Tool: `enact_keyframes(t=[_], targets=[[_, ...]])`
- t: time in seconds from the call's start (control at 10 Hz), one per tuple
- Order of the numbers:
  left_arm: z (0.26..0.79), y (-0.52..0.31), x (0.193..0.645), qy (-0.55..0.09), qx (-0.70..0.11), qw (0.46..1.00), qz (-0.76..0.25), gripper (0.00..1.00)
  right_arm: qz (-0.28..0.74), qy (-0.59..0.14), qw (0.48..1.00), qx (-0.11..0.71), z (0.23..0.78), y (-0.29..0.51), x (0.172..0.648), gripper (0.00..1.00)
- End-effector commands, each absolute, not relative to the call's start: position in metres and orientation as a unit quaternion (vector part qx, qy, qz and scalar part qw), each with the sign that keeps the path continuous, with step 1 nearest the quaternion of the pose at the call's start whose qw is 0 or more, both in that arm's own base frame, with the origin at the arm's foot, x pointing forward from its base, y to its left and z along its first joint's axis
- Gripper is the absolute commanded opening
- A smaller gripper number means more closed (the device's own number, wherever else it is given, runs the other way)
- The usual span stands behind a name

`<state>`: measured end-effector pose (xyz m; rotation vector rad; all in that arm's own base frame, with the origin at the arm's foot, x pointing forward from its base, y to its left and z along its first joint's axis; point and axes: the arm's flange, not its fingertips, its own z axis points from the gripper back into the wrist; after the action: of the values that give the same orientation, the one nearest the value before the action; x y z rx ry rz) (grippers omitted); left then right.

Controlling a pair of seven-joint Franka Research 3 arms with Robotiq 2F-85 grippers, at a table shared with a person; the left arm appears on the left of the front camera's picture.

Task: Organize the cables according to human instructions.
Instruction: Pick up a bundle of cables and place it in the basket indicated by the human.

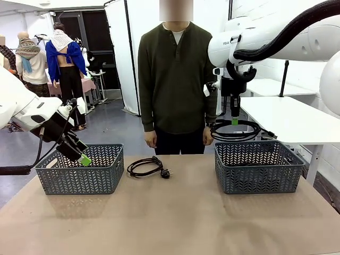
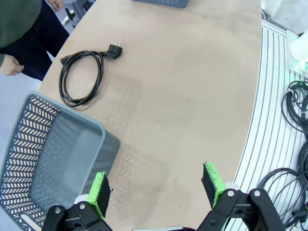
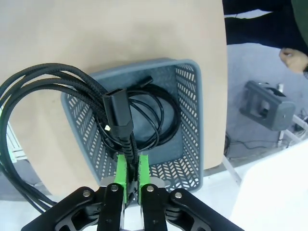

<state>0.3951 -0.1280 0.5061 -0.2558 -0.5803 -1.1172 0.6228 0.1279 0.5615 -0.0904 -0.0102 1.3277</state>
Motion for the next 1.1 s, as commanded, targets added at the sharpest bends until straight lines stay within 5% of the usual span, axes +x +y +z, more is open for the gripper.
enact_keyframes(t=[0.0,1.0], targets=[[0.505,-0.125,0.397,-0.274,-0.129,0.794,-0.527,1.0,0.616,-0.004,0.786,-0.046,0.563,0.127,0.622,0.0],[0.505,-0.125,0.397,-0.274,-0.129,0.794,-0.527,1.0,0.687,-0.038,0.726,-0.011,0.523,0.056,0.666,0.0]])
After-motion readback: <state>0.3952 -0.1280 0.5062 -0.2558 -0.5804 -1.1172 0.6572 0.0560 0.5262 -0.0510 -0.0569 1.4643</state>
